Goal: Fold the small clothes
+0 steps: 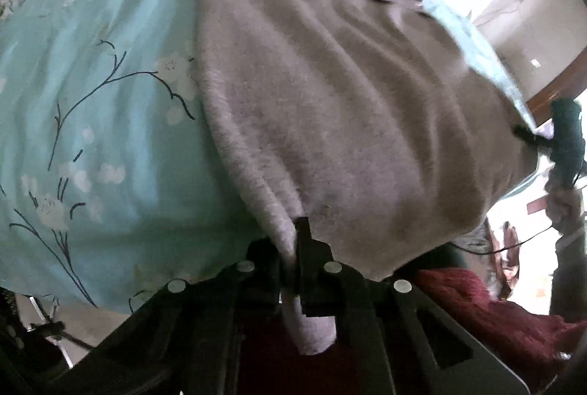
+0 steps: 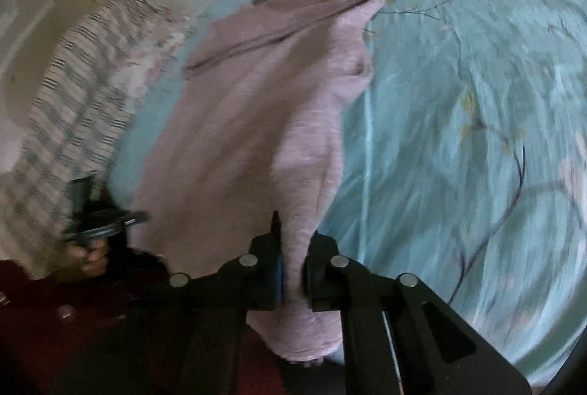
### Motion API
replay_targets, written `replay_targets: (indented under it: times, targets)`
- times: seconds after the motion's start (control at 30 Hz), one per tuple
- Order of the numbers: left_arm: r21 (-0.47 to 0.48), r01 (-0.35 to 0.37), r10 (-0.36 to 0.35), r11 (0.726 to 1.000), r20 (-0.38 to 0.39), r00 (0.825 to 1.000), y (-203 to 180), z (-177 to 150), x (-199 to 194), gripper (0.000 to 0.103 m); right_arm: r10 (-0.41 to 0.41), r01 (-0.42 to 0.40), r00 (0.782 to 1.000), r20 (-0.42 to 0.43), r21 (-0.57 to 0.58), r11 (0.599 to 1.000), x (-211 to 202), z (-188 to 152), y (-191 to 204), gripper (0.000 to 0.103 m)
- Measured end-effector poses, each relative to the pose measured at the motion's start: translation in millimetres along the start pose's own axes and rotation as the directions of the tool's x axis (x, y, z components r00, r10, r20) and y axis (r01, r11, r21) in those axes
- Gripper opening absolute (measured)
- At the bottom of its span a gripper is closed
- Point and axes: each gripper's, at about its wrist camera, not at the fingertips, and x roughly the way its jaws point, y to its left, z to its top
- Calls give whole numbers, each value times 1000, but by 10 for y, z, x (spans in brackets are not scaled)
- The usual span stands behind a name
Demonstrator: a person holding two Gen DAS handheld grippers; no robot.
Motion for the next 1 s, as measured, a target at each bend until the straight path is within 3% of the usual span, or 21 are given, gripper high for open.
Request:
replay_targets:
  times: [0.13,0.27,0.3,0.33,0.37,0.4,0.43,0.47,0.5,0.57,0.6,0.63,0.67,0.7,0.87,1.0]
  targets:
    - [-20,80,-78,997,93,993,155,-63,-326,4,94,-94,995,39,0,996,-285,-262,34,9]
    - [-44,124,-120,991,84,989,282,-45,-288,5,126,-128,991,41,41,991,-218,-344,-64,9]
    - [-52,130,-126,990,68,990,308,-46,-253,9,148,-150,988,34,67,986,-149,-338,-107,11]
    - [-62,136,-133,989,49,990,317,-52,-200,21,150,-151,988,22,75,986,-101,-341,-116,12]
    - [-70,144,-142,987,31,989,320,-73,-158,28,142,-143,990,12,73,987,-75,-336,-103,16]
    - [-79,147,-147,986,10,989,333,-96,-98,44,122,-121,992,-8,73,990,-26,-338,-95,24]
    - [-84,148,-149,985,-4,989,325,-104,-39,53,125,-123,992,-19,73,990,0,-360,-86,44]
    - [-87,159,-161,983,-13,987,326,-118,19,53,143,-142,989,-22,70,987,5,-373,-74,55]
    - [-79,158,-159,984,-1,987,323,-132,37,53,165,-164,986,-15,55,985,-5,-397,-38,57]
    - [-54,161,-160,986,12,987,297,-124,48,50,151,-151,988,-9,36,988,-11,-422,-2,57]
    - [-31,161,-161,986,25,987,255,-119,58,29,159,-158,987,-15,42,986,8,-435,0,55]
    - [-19,167,-167,986,22,986,227,-110,77,2,161,-160,987,-21,43,986,27,-445,7,39]
    - [-8,164,-164,986,20,986,184,-98,93,5,155,-153,987,-31,38,987,50,-453,18,13]
    - [11,159,-160,987,33,987,160,-106,54,5,156,-155,987,-40,42,987,74,-459,21,9]
    - [35,194,-196,980,127,972,95,-101,-293,3,212,-212,976,39,4,977,-98,-427,83,9]
    - [25,253,-251,967,255,934,67,87,-625,4,290,-291,948,131,-7,957,-260,-284,102,9]
